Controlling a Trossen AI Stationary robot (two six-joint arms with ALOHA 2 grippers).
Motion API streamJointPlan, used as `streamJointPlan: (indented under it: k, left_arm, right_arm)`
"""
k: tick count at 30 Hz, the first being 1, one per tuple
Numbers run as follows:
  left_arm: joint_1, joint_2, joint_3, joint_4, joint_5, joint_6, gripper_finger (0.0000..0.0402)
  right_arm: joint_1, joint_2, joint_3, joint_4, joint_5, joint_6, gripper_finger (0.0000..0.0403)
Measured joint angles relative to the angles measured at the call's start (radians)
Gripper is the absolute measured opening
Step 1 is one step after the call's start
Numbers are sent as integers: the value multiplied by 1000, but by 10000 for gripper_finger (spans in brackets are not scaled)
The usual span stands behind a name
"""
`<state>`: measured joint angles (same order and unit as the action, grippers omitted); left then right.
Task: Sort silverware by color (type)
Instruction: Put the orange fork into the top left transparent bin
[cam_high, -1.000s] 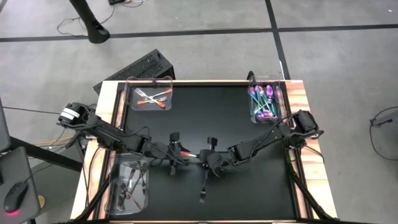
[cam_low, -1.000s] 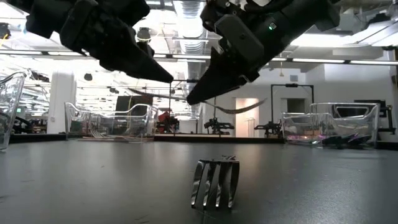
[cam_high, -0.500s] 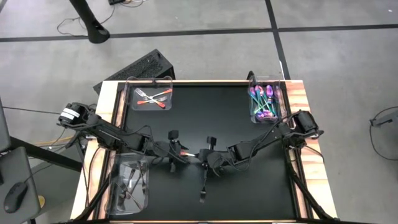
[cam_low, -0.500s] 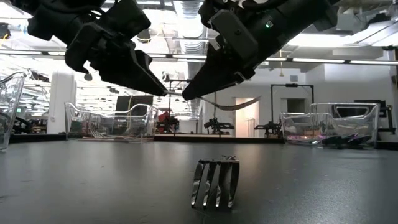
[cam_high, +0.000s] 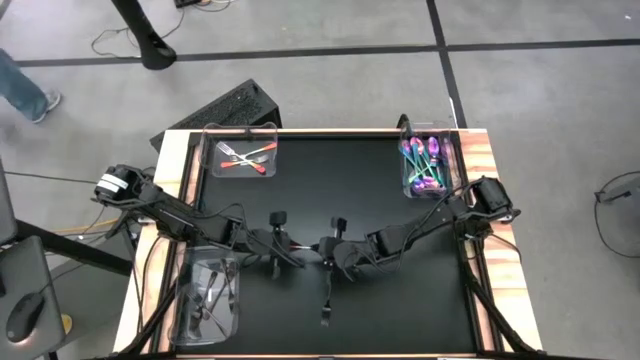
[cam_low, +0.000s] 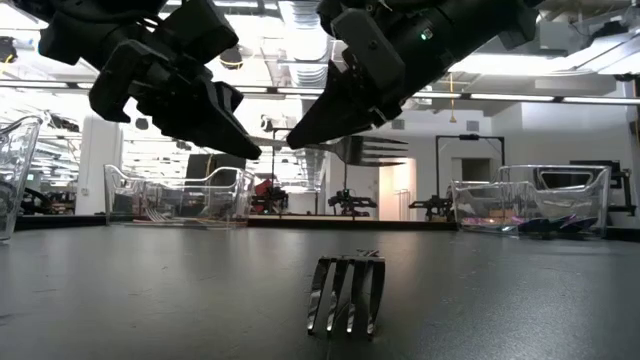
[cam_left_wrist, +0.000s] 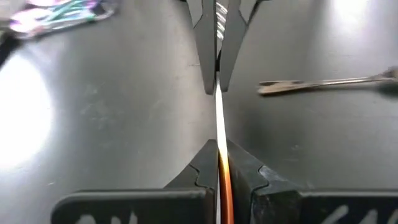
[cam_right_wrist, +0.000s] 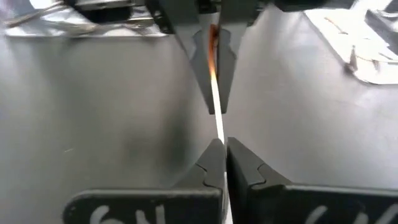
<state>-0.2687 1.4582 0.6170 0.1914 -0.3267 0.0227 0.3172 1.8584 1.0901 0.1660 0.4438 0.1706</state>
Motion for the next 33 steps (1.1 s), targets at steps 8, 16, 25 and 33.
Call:
streamJointPlan:
  k: [8,16,25,33]
  left_arm:
    - [42,-77,2,-223,-304,-64,0]
    - [195,-431,39,-690,-400,-30,0]
    - [489,-753,41,-858,-343,116,0]
    - [723,-704,41,-881,-218,195,0]
  right_arm:
    - [23,-80,-1,-70,236,8,85]
    - [10,-153,-1,-141,291,12,112]
    - [-5,-98,-2,-156,289,76,113]
    - [-10,-71,-2,-157,258,102,113]
